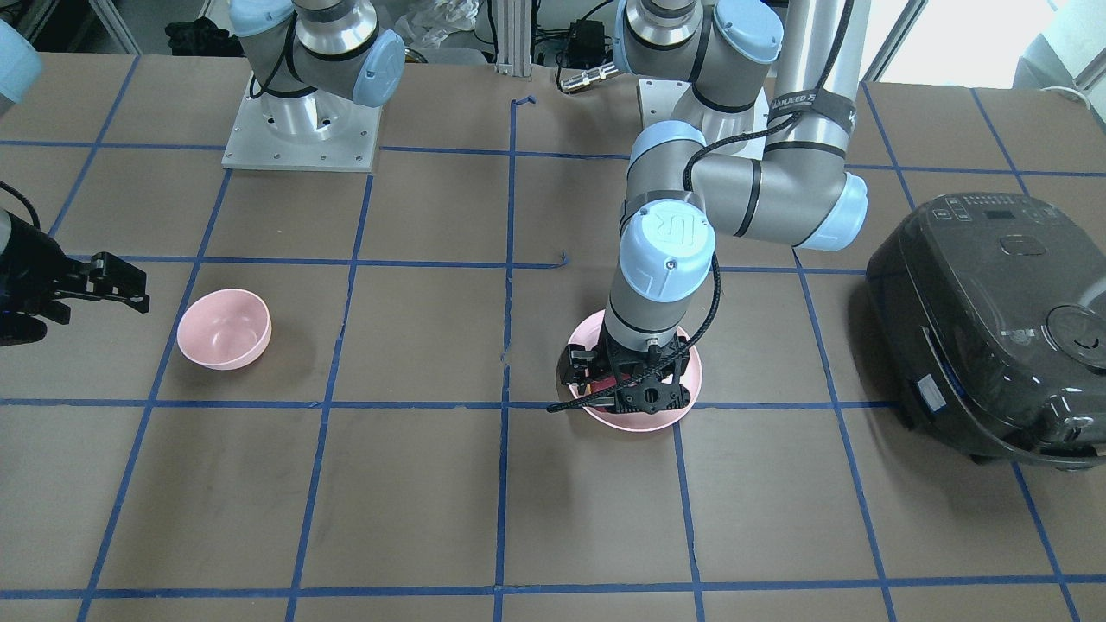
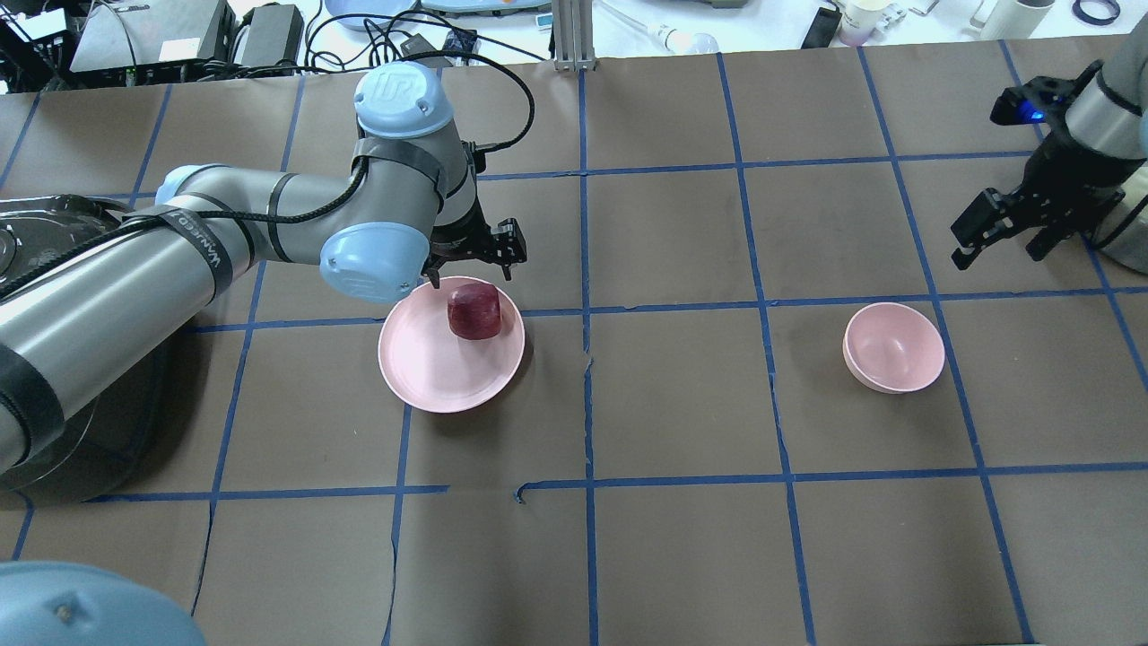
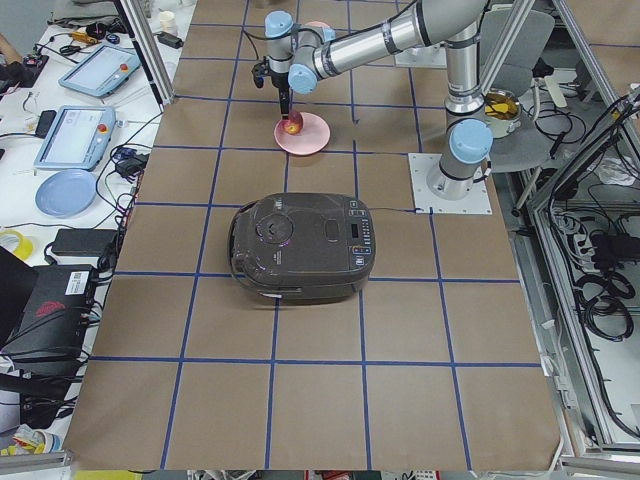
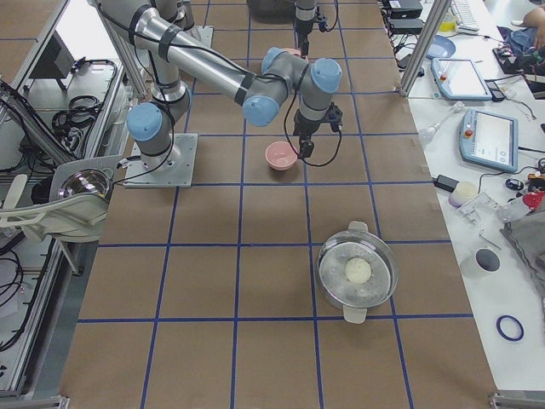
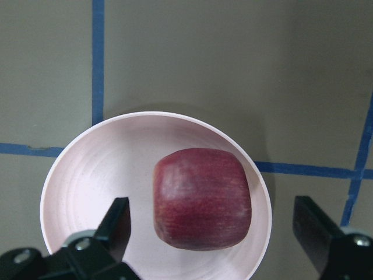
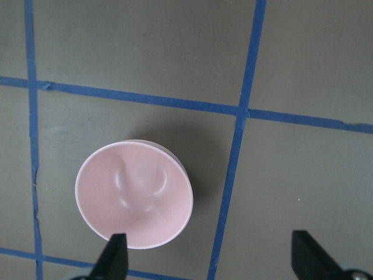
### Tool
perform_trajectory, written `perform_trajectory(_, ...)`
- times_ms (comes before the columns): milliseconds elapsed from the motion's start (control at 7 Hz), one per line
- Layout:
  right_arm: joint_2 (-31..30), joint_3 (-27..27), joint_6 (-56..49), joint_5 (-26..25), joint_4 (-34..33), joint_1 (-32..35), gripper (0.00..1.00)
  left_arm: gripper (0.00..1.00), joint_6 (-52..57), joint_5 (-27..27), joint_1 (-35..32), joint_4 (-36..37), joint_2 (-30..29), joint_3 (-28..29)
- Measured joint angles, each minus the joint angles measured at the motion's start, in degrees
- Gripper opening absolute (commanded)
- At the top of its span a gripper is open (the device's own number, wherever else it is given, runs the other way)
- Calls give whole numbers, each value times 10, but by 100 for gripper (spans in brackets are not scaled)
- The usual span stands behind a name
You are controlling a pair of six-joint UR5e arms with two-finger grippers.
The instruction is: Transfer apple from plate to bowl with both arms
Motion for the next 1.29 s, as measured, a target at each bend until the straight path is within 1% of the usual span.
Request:
perform_trajectory(286, 16, 72, -9, 2, -84, -6, 100, 100, -1, 1, 0, 10, -17, -4)
perform_trajectory(429, 31, 93, -10, 2, -118, -6, 96, 100, 0, 3, 0, 10, -22, -8)
perform_trajectory(571, 44, 105, -10, 2, -138, -7, 80, 95, 1, 3, 0, 11, -25, -13)
perform_trajectory(714, 51, 110, -8, 2, -150, -7, 42, 90, 1, 3, 0, 11, -27, -16)
perform_trajectory(857, 55, 112, -7, 2, -156, -7, 17, 85, 1, 3, 0, 11, -28, -18)
perform_trajectory(1000, 60, 113, -6, 2, -157, -7, 0, 67, 3, 1, 0, 11, -29, -19)
perform_trajectory(1143, 63, 113, -6, 1, -156, -7, 0, 46, 6, 0, 0, 11, -29, -18)
perform_trajectory(1286, 64, 113, -5, 1, -153, -6, 0, 35, 9, 2, 0, 11, -27, -17)
